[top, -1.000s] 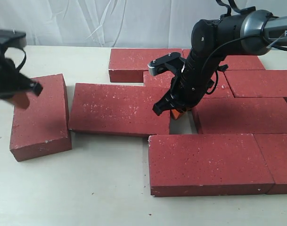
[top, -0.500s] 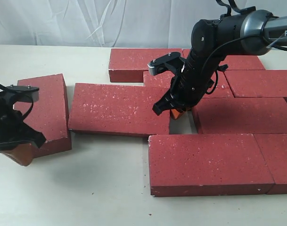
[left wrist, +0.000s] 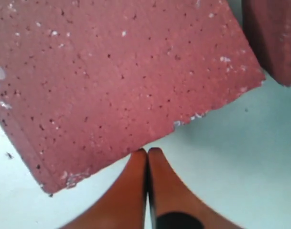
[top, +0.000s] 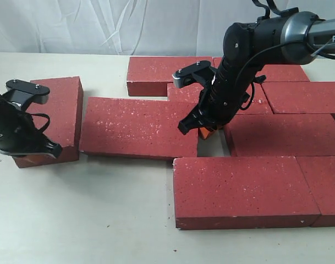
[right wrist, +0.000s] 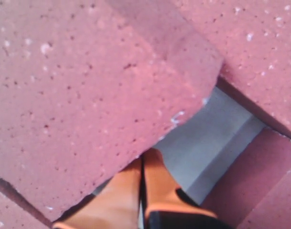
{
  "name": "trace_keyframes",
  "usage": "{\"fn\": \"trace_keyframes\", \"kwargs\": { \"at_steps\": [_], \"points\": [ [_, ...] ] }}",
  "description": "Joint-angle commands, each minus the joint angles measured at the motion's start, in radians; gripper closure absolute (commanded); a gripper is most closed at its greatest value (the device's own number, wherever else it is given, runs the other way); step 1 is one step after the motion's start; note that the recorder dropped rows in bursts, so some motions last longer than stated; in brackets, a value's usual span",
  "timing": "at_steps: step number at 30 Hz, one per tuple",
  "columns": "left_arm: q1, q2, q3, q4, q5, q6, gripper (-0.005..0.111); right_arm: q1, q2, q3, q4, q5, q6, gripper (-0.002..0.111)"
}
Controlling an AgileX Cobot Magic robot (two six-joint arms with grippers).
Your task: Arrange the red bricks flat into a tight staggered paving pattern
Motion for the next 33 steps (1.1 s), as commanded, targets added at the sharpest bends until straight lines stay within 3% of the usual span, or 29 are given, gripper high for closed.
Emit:
{"fn": "trace_keyframes", "kwargs": {
  "at_steps": [1, 5, 12, 18, 22, 33],
  "points": [
    [-0.004, 0.044, 0.005, 0.113, -0.165, -0.114, 0.107, 0.001, -0.005, 0.001, -0.001, -0.015, -0.005, 0.109],
    [-0.004, 0.073, -0.024, 0.145, -0.222, -0.124, 0.107, 0.001, -0.005, 0.001, 0.003, -0.015, -0.005, 0.109],
    [-0.004, -0.034, -0.110, 0.037, -0.130, -0.123, 0.107, -0.002, -0.016, 0.001, -0.045, 0.051, -0.005, 0.109],
    [-0.004, -0.070, -0.110, -0.208, -0.075, 0.028, 0.107, -0.015, -0.023, 0.001, -0.040, 0.082, -0.005, 0.109],
    [-0.014, -0.003, -0.110, -0.473, -0.062, 0.263, 0.107, -0.018, -0.018, 0.001, -0.017, 0.064, -0.005, 0.109],
    [-0.064, 0.090, -0.110, -0.499, -0.299, 0.298, 0.107, -0.018, -0.018, 0.001, -0.008, 0.061, -0.005, 0.109]
  ]
}}
